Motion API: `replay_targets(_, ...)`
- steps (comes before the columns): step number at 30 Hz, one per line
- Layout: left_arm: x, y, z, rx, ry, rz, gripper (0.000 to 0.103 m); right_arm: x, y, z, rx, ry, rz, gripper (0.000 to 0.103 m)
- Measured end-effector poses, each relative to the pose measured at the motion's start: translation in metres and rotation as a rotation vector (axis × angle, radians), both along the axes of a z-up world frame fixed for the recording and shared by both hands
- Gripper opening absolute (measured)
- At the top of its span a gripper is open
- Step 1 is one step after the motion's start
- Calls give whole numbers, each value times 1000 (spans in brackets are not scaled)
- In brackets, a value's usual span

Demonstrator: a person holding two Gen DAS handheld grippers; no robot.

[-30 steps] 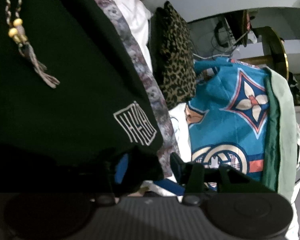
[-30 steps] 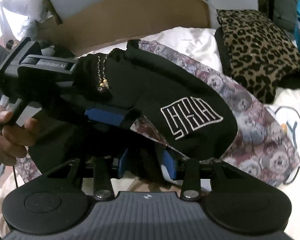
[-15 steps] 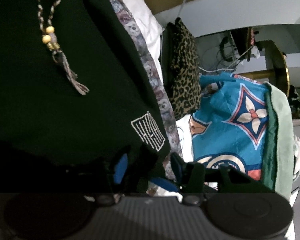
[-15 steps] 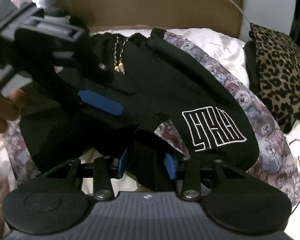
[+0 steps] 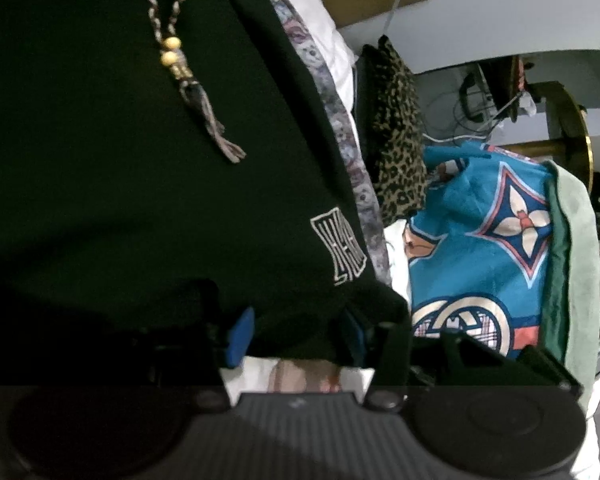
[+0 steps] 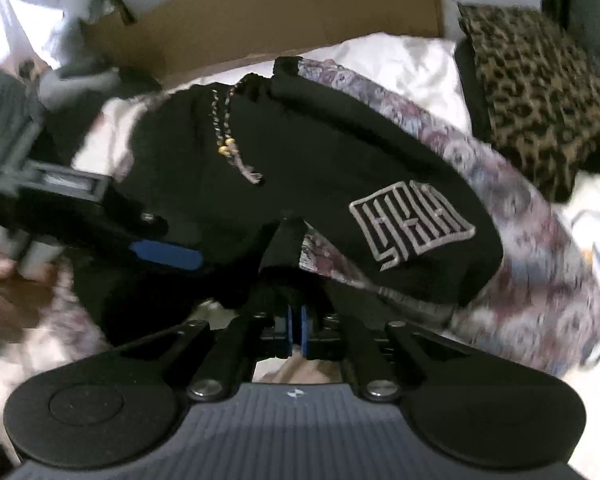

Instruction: Fold clothes

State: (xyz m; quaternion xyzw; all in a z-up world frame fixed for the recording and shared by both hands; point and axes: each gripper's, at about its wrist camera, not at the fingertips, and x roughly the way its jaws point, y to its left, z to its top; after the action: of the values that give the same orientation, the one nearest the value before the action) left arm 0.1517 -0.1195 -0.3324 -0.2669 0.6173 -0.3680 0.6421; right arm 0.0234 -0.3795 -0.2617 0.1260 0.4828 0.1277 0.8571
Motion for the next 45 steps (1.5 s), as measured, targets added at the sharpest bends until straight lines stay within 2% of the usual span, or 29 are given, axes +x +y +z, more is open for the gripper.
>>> replay_targets(6,-3,12,-1,14,1,3,54,-27,-15,26,171,29,34,2)
replay_targets(10,-8,14,-2,10,19,-7,55,-35,-17,40,214,14,48,2)
replay_targets(13,-15,12,-1,-31,49,-18,58,-37,-16,46,229,3,58,2)
replay_targets(16,-23,5,-2,-74,90,-21,70,-38,-15,40,206,7,54,2)
replay_targets(19,-32,-6,-8,-103,136,-24,73,-40,-15,28,201,28,46,2)
replay_targets(22,-41,-19,-14,-127,172,-22,81,-43,-15,20,201,40,41,2)
replay_targets(28,-63,-50,-24,-129,205,-89,82,-46,-12,5,204,87,48,5)
replay_targets(30,-68,-54,-27,-123,207,-101,82,-48,-11,1,210,113,67,8)
replay_targets(31,-70,-56,-29,-118,209,-106,82,-49,-12,1,214,116,73,17)
replay_targets(32,-72,-56,-31,-113,214,-109,82,-51,-13,1,219,119,80,32)
replay_targets(34,-76,-53,-35,-99,231,-106,82,-55,-16,1,227,117,77,50)
replay_targets(39,-84,-45,-41,-126,285,-91,81,-57,-13,-5,248,134,46,52)
replay_targets(45,-90,-41,-40,-222,354,-82,80,-60,-4,-13,228,144,39,52)
